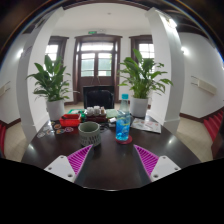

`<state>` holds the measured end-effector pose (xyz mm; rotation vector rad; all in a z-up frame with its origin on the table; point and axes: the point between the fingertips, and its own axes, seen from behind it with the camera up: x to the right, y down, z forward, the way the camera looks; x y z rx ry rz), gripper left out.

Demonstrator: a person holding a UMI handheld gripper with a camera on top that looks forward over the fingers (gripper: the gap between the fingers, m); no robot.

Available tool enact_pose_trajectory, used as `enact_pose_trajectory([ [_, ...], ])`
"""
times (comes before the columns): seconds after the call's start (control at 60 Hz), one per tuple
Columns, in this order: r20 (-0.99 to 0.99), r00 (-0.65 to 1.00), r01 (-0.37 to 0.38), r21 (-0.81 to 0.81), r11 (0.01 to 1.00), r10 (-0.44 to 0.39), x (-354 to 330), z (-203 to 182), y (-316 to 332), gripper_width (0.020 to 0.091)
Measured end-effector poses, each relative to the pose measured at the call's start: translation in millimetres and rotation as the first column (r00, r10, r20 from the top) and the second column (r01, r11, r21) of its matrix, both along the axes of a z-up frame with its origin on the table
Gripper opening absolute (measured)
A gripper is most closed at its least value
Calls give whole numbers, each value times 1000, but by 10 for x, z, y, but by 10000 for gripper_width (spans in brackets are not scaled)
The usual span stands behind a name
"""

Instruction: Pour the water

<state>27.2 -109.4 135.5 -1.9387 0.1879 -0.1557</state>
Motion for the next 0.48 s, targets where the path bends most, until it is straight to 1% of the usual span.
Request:
enact_pose_trajectory([
  [0.2,-19,997,-70,82,994,72,-335,370,-70,804],
  [0.383,-2,996,-84,113,990,84,-401,533,-80,803],
  [0.483,-9,996,-85,123,989,87,-436,532,-72,802],
])
